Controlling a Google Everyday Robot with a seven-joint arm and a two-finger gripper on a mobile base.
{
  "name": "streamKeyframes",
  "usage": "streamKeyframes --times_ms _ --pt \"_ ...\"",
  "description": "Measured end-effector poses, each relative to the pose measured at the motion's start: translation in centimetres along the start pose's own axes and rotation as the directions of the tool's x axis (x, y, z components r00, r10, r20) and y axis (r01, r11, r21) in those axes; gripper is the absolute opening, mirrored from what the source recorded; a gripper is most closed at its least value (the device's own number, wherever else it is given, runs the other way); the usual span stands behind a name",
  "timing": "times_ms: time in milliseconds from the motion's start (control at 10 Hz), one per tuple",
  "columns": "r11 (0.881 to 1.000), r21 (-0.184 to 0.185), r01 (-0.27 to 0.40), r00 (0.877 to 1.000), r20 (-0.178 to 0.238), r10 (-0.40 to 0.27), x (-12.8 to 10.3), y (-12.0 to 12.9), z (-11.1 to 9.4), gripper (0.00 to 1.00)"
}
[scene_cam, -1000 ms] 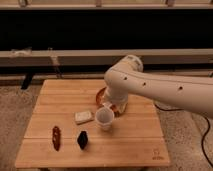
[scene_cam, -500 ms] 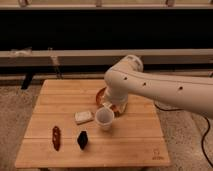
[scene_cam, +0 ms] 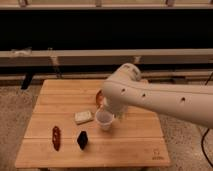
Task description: Knock the eraser over
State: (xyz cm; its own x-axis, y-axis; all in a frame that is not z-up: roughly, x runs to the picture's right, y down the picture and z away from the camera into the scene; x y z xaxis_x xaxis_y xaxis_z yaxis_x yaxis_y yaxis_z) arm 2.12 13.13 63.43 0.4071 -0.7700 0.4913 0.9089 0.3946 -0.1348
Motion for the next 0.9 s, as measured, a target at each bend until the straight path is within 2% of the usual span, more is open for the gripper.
streamKeyframes --times_ms 100,200,400,700,900 --pt "1.0 -0.003 0.016 1.0 0.014 -0.016 -2.6 0.3 0.4 0.66" --pt "1.0 -0.004 0.024 0.999 0.027 -0.024 -4.0 0.4 0.8 0.66" --pt "0.999 -0.008 0.045 0.997 0.068 -0.045 -6.8 0.5 3.4 0.66" --pt "0.999 -0.023 0.046 0.989 0.145 -0.042 -7.6 0.6 8.2 0.66" --pt "0.999 -0.027 0.035 0.981 0.194 -0.029 -7.6 0.6 10.4 0.66"
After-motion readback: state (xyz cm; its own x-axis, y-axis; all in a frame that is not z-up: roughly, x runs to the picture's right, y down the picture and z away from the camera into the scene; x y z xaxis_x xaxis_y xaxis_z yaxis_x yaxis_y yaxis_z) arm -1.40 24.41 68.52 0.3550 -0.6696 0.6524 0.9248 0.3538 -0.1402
